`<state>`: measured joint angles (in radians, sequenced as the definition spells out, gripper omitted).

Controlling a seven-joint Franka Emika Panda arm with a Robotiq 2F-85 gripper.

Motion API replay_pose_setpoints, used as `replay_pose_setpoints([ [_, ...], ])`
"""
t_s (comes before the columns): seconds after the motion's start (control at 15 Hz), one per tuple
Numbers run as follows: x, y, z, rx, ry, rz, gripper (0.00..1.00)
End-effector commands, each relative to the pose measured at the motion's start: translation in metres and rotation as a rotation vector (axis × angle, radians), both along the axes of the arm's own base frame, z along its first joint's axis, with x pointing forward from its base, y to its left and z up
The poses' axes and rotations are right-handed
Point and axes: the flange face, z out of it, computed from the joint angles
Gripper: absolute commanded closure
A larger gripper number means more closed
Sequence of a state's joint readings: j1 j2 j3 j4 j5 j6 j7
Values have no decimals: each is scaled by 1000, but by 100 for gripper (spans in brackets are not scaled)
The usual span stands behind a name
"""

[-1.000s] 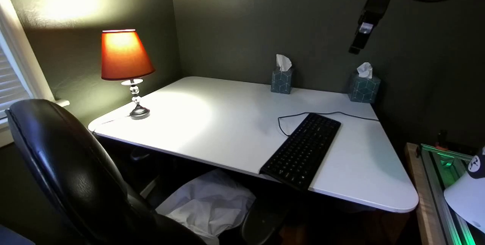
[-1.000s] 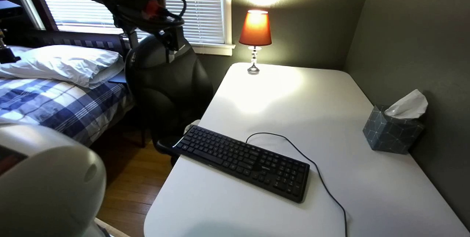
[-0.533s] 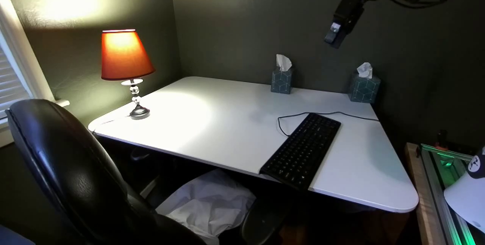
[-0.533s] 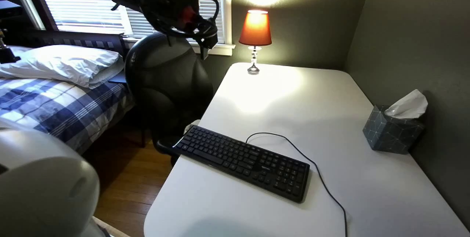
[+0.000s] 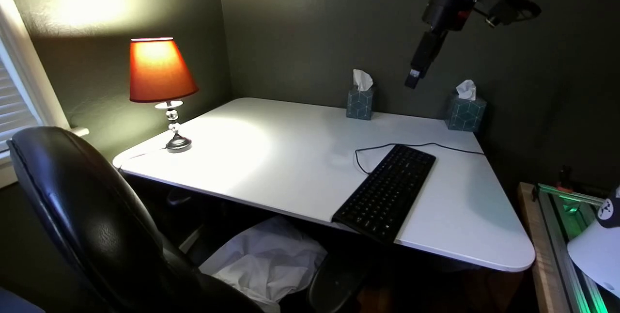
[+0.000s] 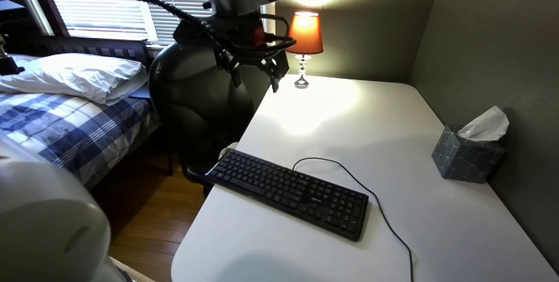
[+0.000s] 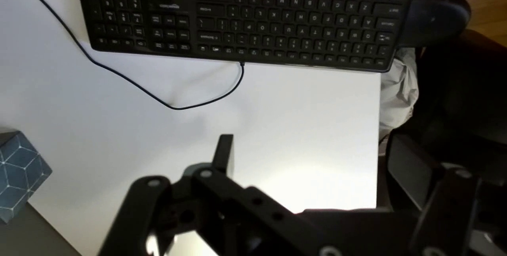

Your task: Press the center button at the top of the keyboard

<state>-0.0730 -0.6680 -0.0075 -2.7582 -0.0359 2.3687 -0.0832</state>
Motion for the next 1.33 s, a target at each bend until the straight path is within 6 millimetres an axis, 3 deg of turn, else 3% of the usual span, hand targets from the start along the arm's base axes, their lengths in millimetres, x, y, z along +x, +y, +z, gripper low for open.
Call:
replay_pose_setpoints([
  [0.0,2,-1,-2,-5,8,0,0],
  [0.2,3,0,-2,-9,11,2,0],
  [1.27,40,-16,-92,71,235,-32,0],
])
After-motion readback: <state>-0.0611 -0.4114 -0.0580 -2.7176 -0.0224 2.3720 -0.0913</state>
